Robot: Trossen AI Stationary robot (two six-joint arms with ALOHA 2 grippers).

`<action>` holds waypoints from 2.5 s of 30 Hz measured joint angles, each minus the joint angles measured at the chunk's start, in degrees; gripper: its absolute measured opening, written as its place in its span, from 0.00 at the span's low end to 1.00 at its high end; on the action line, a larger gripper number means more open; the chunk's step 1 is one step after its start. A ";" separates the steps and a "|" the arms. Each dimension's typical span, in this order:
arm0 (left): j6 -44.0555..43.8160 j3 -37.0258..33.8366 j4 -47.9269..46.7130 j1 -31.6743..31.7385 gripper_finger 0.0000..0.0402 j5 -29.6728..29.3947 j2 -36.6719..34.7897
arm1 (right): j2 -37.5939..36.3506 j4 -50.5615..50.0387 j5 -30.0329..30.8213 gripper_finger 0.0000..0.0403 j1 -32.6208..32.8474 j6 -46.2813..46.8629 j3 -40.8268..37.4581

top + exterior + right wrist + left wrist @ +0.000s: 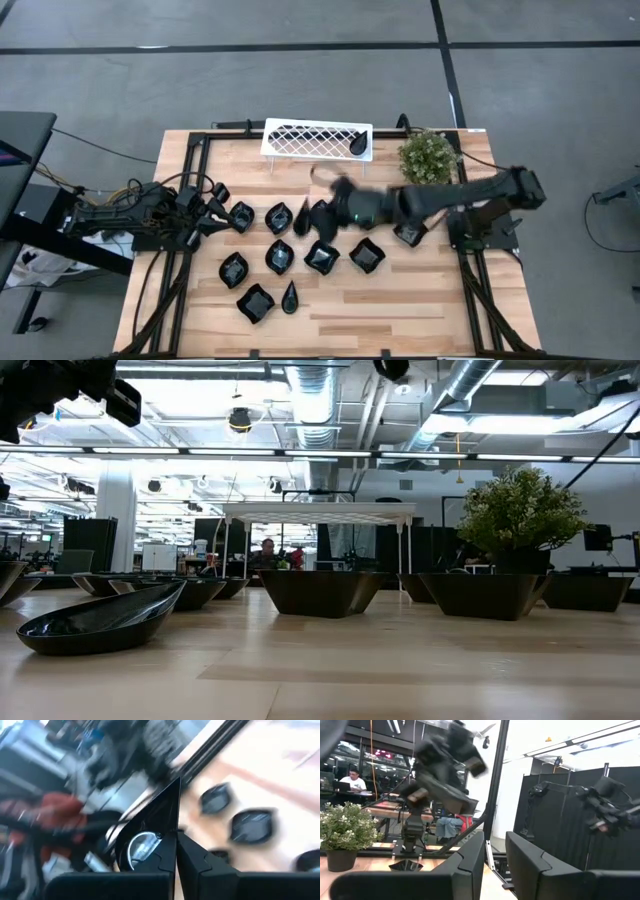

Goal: Pick & Place Mini shaped plates
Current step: Stack the black drop shaped plate on top of the black drop shaped plate on the shelf

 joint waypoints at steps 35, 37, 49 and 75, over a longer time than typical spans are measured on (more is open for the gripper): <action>0.02 0.00 0.79 0.00 0.20 -0.02 -0.02 | -10.84 -32.72 -7.31 0.00 -34.48 8.46 0.04; 0.00 0.00 0.96 0.00 0.20 -0.04 -0.02 | -10.85 -32.85 -8.15 0.00 -35.68 8.97 0.04; 0.17 0.00 1.44 0.02 0.20 -0.02 -0.02 | -7.69 -33.77 -17.12 0.00 -42.79 7.97 0.11; 0.00 0.00 1.57 0.00 0.20 -0.04 -0.02 | 7.08 -41.92 -25.53 0.00 -48.54 1.40 8.70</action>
